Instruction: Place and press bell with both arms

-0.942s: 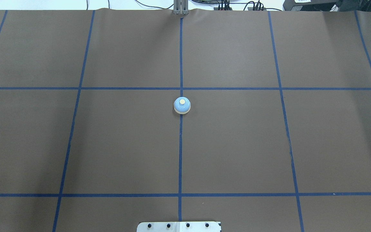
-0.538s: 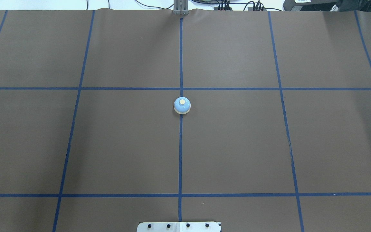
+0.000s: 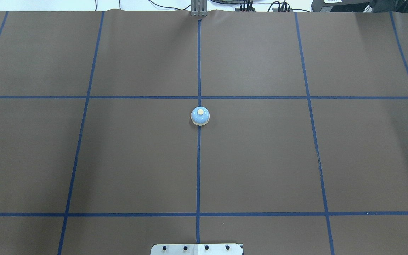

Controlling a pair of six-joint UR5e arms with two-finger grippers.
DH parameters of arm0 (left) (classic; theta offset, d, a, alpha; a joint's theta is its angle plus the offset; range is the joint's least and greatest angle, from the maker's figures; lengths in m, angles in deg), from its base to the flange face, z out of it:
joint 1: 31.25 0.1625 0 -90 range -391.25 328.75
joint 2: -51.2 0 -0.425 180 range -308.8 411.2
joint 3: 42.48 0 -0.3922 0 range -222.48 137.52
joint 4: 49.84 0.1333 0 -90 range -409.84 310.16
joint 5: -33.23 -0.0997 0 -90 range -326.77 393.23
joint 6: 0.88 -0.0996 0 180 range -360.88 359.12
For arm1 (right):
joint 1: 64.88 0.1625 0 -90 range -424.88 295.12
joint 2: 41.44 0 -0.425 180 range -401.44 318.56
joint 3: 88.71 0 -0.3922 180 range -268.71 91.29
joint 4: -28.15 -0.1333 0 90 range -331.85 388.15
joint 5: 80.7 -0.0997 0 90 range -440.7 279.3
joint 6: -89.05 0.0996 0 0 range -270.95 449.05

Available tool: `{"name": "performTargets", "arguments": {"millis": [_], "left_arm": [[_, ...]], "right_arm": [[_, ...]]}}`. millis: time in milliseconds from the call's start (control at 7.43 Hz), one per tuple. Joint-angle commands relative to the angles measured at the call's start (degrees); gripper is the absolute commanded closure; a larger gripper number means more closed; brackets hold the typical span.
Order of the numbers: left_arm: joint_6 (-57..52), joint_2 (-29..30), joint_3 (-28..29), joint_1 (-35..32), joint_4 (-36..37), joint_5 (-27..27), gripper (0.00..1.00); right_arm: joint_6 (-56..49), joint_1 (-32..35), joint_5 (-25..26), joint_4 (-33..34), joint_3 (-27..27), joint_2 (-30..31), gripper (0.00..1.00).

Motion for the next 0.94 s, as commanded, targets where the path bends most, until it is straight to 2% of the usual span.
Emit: {"name": "performTargets", "arguments": {"millis": [0, 807], "left_arm": [[0.2, -0.4, -0.2, -1.0, -0.1, -0.2, 0.0], [0.1, -2.3, -2.4, -1.1, -0.2, -0.2, 0.0]], "right_arm": [[1.1, -0.9, -0.3, -0.1, 0.0, -0.5, 0.0], [1.2, -1.1, -1.2, -0.3, 0.5, -0.5, 0.0]]}}
